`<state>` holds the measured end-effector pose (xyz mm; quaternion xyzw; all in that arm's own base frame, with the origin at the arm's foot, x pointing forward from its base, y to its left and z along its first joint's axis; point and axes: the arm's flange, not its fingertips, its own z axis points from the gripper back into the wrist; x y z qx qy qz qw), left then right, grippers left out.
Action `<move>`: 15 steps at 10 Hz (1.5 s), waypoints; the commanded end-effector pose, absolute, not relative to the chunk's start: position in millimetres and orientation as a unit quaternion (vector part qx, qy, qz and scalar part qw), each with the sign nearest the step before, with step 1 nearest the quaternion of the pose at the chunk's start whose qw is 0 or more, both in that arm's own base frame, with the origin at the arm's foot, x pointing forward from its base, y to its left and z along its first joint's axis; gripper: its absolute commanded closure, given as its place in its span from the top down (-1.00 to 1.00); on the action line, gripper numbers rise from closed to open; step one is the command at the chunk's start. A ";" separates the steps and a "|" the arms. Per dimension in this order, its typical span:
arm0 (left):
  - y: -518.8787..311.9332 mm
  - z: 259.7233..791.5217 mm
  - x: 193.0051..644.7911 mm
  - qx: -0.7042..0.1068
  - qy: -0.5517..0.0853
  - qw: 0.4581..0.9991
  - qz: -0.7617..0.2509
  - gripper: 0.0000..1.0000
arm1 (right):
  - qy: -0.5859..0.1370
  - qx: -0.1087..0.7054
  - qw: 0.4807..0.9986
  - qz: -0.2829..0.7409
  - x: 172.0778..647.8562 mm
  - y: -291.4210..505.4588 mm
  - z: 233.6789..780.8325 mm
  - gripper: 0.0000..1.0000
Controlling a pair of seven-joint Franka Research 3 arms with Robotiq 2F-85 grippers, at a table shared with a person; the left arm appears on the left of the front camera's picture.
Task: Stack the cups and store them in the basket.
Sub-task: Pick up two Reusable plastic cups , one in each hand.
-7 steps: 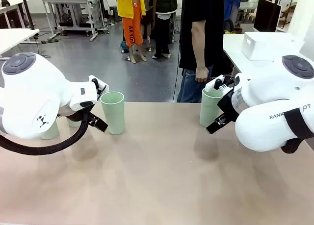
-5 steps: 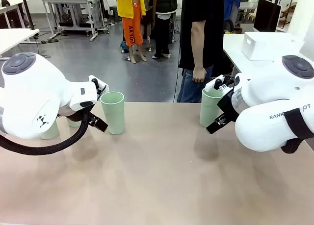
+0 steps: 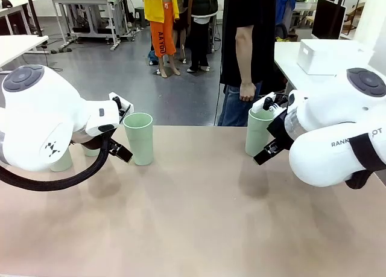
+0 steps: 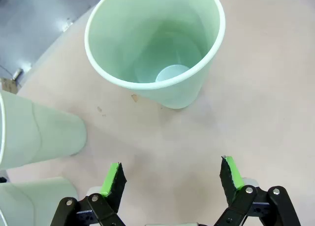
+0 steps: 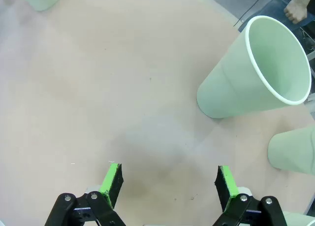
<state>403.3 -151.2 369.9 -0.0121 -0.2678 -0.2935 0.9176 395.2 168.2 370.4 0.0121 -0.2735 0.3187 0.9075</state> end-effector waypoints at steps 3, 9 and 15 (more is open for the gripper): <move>-151.2 369.9 403.3 -0.012 -0.268 0.918 -0.293 1.00 | -0.273 0.012 0.907 0.319 395.2 168.2 370.4 1.00; -97.1 519.7 394.0 -0.087 -0.257 0.876 -0.399 1.00 | -0.301 0.059 0.884 0.353 378.5 140.6 512.7 1.00; 79.3 594.7 375.3 -0.186 -0.285 0.773 -0.535 1.00 | -0.335 0.166 0.831 0.411 327.0 -38.2 560.4 1.00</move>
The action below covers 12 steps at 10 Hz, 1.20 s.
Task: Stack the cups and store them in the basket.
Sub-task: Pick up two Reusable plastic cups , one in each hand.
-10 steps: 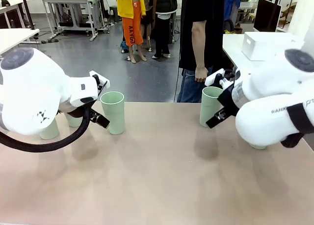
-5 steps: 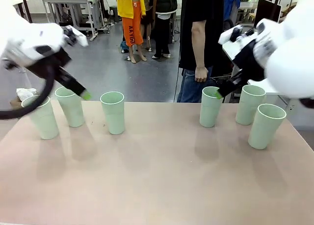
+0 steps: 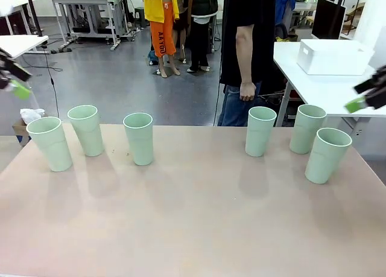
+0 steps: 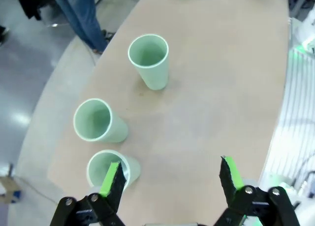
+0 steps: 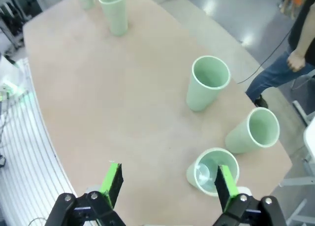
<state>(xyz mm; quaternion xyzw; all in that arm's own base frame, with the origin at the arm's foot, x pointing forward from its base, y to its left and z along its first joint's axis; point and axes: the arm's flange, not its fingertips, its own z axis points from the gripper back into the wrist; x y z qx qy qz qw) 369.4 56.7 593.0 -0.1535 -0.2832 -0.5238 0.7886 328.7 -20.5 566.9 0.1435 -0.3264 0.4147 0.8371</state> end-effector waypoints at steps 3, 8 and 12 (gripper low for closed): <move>145.5 595.4 360.2 -0.246 -0.311 0.736 -0.549 1.00 | -0.367 0.208 0.806 0.416 314.3 -98.1 548.0 1.00; 185.4 571.7 370.4 -0.273 -0.359 0.710 -0.541 1.00 | -0.425 0.268 0.771 0.392 295.2 -144.3 538.9 1.00; 177.9 577.8 362.7 -0.289 -0.386 0.687 -0.543 1.00 | -0.455 0.288 0.742 0.399 289.6 -143.7 552.0 1.00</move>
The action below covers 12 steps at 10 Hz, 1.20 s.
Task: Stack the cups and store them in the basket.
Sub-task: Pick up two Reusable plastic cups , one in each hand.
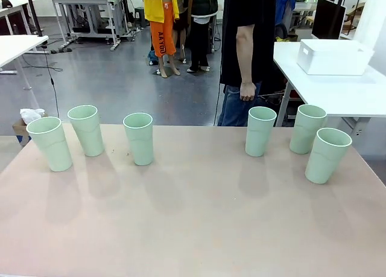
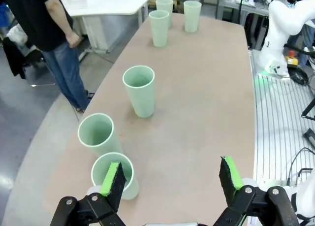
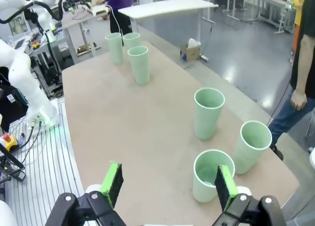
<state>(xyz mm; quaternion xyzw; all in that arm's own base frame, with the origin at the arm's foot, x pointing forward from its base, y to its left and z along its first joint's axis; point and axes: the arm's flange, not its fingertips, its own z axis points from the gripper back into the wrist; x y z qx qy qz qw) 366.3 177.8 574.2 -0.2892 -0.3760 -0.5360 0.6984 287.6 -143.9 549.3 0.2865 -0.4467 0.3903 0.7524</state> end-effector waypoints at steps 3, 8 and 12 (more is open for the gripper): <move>173.9 574.4 363.5 -0.293 -0.389 0.686 -0.541 1.00 | -0.449 0.289 0.747 0.396 294.9 -138.2 556.9 1.00; 174.8 576.1 363.5 -0.290 -0.377 0.698 -0.536 1.00 | -0.446 0.293 0.751 0.390 290.7 -138.1 555.9 1.00; 174.8 576.1 363.5 -0.290 -0.377 0.698 -0.536 1.00 | -0.446 0.293 0.751 0.390 290.7 -138.1 555.9 1.00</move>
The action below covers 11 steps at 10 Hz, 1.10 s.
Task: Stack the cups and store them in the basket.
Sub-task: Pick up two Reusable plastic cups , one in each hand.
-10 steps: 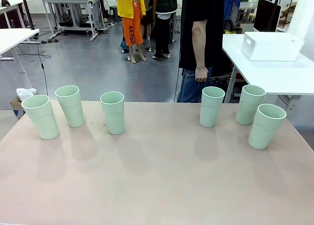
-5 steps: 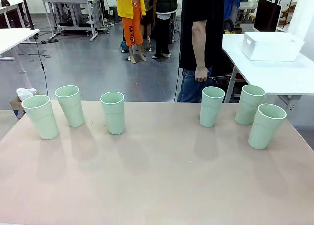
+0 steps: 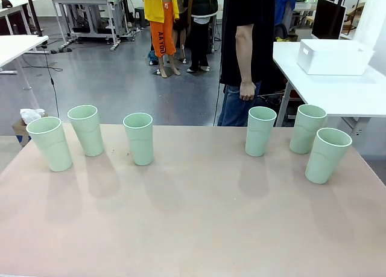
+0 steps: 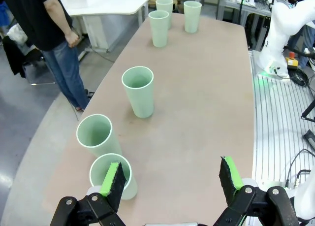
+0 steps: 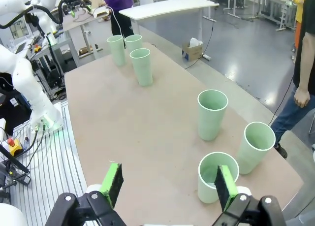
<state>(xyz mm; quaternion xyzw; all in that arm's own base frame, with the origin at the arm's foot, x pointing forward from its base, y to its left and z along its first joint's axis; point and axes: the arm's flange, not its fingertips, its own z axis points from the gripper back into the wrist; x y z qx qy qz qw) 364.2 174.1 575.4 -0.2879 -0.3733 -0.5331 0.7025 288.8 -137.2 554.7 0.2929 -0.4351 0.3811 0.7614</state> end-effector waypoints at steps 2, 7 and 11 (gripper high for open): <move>174.8 576.1 363.5 -0.290 -0.377 0.698 -0.536 1.00 | -0.446 0.293 0.751 0.390 290.7 -138.1 555.9 1.00; 174.8 576.1 363.5 -0.290 -0.377 0.698 -0.536 1.00 | -0.446 0.293 0.751 0.390 290.7 -138.1 555.9 1.00; 174.8 576.1 363.5 -0.290 -0.377 0.698 -0.536 1.00 | -0.446 0.293 0.751 0.390 290.7 -138.1 555.9 1.00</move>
